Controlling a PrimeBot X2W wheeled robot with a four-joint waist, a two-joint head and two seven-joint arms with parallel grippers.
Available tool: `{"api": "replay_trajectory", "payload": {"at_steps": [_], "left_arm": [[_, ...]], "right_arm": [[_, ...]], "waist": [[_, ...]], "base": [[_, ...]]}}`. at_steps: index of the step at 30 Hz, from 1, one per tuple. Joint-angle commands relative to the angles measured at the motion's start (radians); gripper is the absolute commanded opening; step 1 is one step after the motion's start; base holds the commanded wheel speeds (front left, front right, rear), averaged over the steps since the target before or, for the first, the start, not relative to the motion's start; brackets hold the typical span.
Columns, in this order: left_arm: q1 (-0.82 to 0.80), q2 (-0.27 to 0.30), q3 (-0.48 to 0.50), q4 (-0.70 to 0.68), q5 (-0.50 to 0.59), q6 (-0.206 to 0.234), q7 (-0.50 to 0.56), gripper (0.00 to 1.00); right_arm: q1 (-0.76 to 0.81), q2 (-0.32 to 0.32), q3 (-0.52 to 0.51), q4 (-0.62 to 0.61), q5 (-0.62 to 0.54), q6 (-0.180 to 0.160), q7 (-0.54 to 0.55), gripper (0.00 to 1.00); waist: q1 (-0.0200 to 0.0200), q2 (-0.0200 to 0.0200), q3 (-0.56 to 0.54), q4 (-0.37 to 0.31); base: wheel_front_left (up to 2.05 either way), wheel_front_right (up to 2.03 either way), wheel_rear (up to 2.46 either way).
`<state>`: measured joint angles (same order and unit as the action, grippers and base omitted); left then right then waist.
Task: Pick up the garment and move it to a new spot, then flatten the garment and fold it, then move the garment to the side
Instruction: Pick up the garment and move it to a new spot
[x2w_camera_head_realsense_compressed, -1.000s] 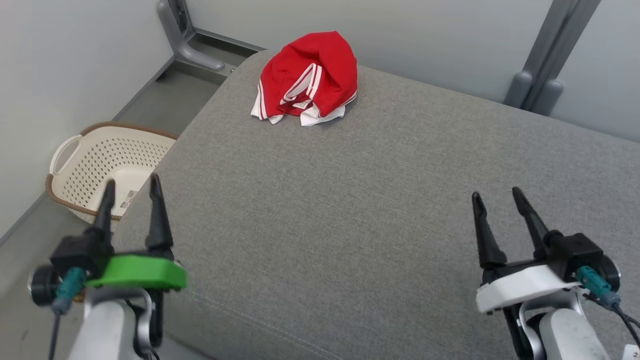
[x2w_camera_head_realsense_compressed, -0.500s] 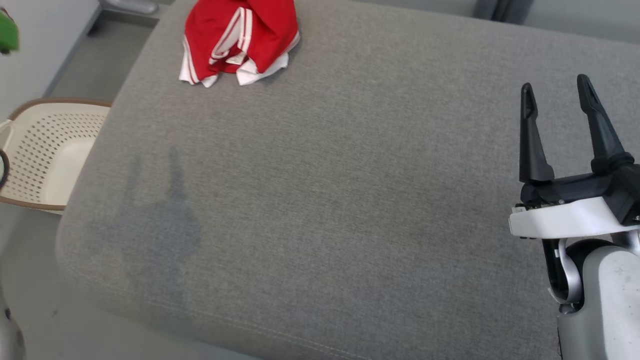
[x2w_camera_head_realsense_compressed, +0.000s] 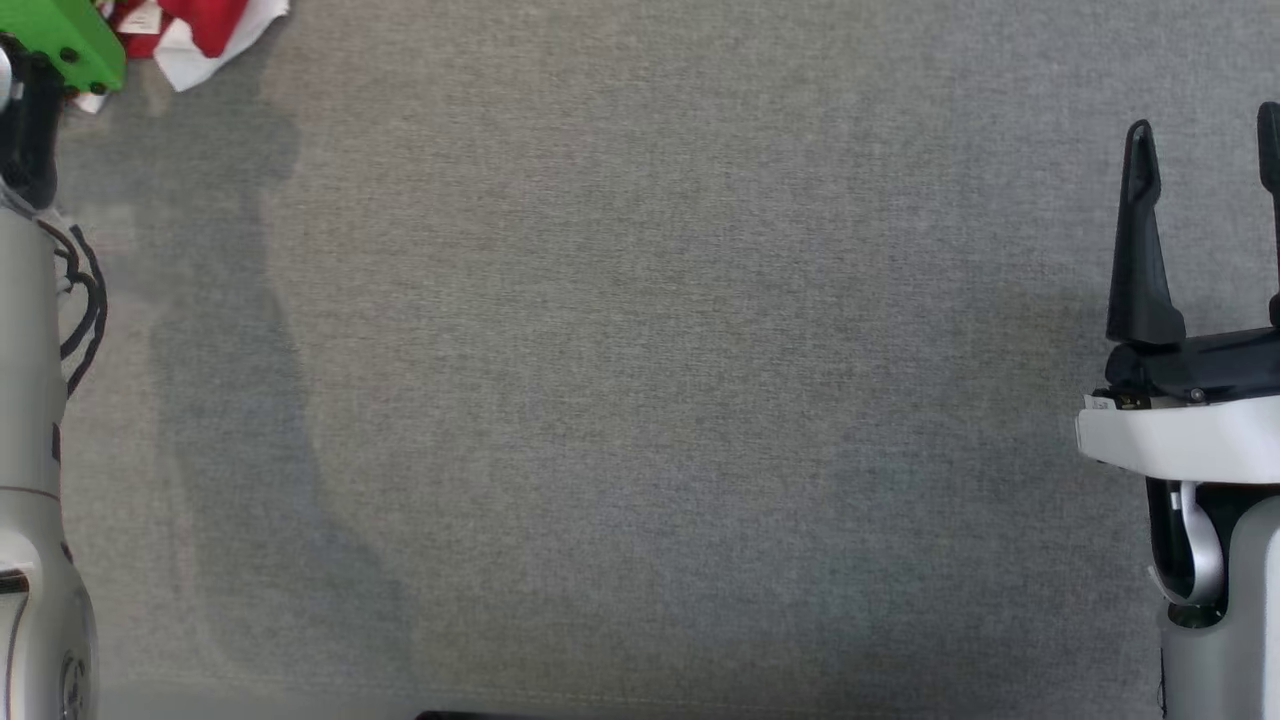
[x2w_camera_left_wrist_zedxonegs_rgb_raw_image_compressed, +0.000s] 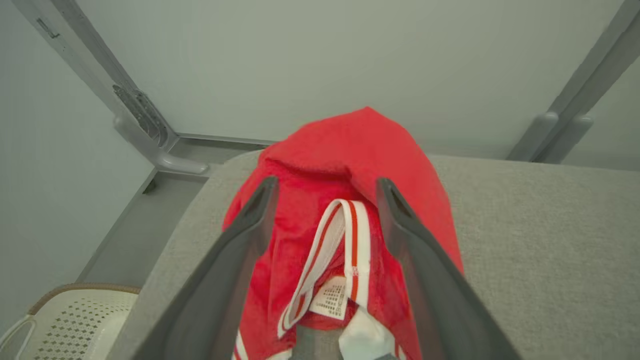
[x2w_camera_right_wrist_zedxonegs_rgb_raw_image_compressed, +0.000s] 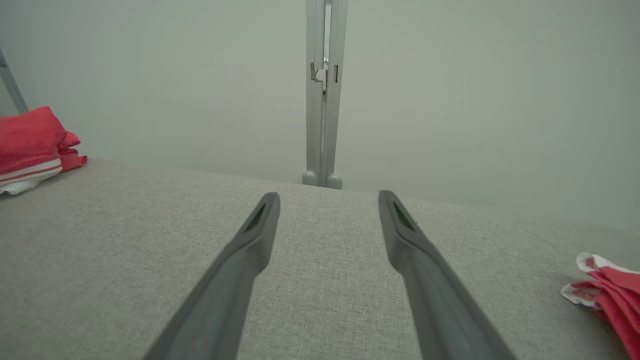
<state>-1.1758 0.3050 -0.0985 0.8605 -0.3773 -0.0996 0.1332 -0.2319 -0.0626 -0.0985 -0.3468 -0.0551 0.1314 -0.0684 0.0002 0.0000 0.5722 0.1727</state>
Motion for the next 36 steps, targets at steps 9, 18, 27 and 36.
{"api": "replay_trajectory", "payload": {"at_steps": [9, 18, 27, 36], "left_arm": [[-0.057, 0.020, -0.002, 0.163, -0.035, 0.004, 0.157, 1.00], [-0.061, 0.009, -0.015, 0.162, -0.039, -0.004, 0.088, 0.00], [-0.095, 0.041, -0.064, 0.118, 0.000, -0.015, -0.005, 0.00], [-0.122, -0.001, -0.178, 0.021, 0.014, -0.031, 0.006, 0.00]], "right_arm": [[-0.001, 0.004, -0.012, -0.003, -0.009, -0.001, -0.012, 1.00], [-0.014, 0.007, -0.001, 0.032, -0.006, -0.001, -0.029, 1.00], [-0.002, 0.011, 0.001, 0.124, 0.020, -0.001, -0.072, 1.00], [0.051, 0.012, -0.007, 0.263, 0.101, -0.001, -0.131, 1.00]], "waist": [[-0.0002, 0.0000, 0.111, -0.100], [-0.0002, 0.0000, 0.065, -0.085], [-0.0002, 0.0000, -0.090, -0.097], [-0.0002, 0.0000, -0.296, -0.159]], "base": [[0.00, 0.00, 0.00], [0.00, 0.00, 0.00], [0.00, 0.00, 0.00], [0.00, 0.00, 0.00]]}}
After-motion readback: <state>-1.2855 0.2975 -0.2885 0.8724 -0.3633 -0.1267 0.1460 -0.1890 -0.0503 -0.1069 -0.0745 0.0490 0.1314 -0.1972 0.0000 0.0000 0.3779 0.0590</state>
